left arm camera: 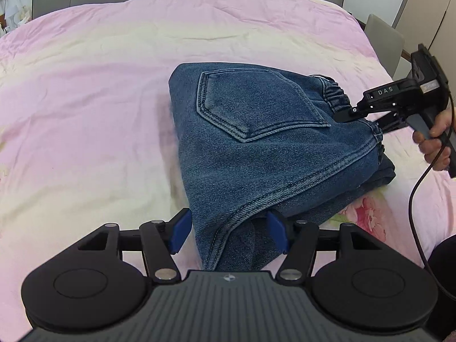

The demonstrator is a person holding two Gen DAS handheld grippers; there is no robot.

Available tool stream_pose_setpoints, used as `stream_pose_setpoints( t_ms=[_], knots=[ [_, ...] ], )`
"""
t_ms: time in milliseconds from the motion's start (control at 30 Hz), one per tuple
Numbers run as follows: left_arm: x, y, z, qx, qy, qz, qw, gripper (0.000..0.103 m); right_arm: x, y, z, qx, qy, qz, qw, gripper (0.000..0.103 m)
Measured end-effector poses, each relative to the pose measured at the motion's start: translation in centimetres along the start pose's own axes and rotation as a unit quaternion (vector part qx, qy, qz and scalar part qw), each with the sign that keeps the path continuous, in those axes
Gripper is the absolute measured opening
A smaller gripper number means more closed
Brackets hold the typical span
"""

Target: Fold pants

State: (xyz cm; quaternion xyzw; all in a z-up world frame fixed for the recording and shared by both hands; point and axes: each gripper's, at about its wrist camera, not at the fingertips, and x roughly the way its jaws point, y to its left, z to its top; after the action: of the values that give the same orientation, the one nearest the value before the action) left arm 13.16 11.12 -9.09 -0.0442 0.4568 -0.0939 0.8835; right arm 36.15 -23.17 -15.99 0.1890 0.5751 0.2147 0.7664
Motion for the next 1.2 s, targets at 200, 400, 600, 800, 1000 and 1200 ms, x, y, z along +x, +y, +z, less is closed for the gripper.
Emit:
stream_pose_setpoints(
  t_ms=[200, 400, 600, 800, 1000, 1200],
  knots=[
    [0.3, -1.8, -2.1, 0.042, 0.007, 0.018, 0.9989, 0.080, -4.6, 4.6, 0.9, -0.053, -0.038, 0.006, 0.998, 0.029],
    [2.9, -3.6, -3.2, 0.033, 0.006, 0.095, 0.9949, 0.081, -9.1, 9.2, 1.3, -0.077, -0.071, 0.022, 0.994, 0.025],
    [2.3, -3.6, -3.4, 0.031, -0.001, 0.122, 0.9921, 0.034, -13.6, 11.5, 1.5, -0.093, -0.117, 0.046, 0.988, 0.020],
    [-0.1, -2.3, -3.4, 0.004, -0.032, 0.090, 0.9954, 0.028, -15.0, 7.0, 0.8, -0.046, -0.136, 0.049, 0.988, 0.019],
    [1.4, -1.6, -3.6, 0.007, -0.011, 0.086, 0.9962, 0.026, -10.9, -1.4, -1.6, 0.037, -0.114, 0.026, 0.992, 0.015],
    [2.6, -0.5, -4.2, 0.005, 0.002, 0.067, 0.9978, 0.028, -6.6, -6.1, -4.6, 0.085, -0.102, 0.007, 0.991, 0.011]
  ],
)
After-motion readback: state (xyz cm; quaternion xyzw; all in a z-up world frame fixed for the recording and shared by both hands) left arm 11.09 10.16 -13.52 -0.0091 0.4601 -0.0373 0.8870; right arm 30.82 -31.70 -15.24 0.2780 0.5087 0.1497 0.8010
